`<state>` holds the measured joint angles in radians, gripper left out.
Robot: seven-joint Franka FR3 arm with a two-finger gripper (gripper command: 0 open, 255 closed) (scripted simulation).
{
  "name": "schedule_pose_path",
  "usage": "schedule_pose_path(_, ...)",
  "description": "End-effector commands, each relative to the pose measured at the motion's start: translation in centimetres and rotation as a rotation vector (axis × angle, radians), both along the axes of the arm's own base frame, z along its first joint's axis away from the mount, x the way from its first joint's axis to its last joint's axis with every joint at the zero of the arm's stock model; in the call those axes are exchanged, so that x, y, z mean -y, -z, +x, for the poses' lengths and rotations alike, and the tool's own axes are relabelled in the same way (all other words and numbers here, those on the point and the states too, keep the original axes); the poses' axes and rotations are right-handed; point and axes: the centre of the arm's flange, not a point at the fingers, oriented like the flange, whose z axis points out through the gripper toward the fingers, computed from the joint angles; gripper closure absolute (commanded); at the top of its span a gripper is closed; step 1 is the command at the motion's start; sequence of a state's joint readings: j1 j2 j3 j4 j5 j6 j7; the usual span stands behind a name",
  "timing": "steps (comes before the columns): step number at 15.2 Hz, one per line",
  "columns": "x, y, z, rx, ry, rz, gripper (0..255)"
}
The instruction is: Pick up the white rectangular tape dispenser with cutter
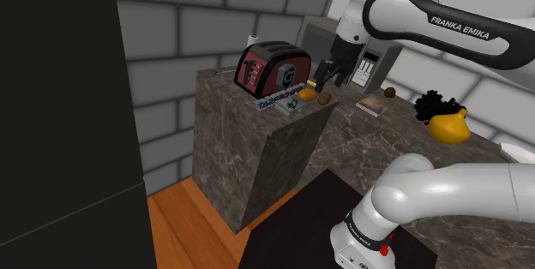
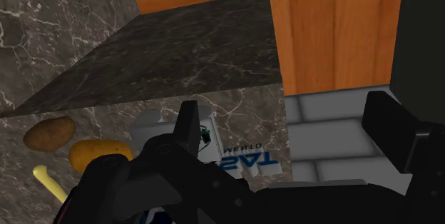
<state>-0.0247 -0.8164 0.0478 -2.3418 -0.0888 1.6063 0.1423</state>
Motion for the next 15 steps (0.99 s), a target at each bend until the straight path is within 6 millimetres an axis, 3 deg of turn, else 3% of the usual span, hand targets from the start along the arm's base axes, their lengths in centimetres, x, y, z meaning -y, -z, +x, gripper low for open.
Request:
schedule_pose_path(1, 0.0, 0.0, 0.0, 0.0, 0.0, 0.0, 0)
schedule_pose_path(15, 10.7, 9.8, 12.0, 0.017, -0.087, 0.068, 0)
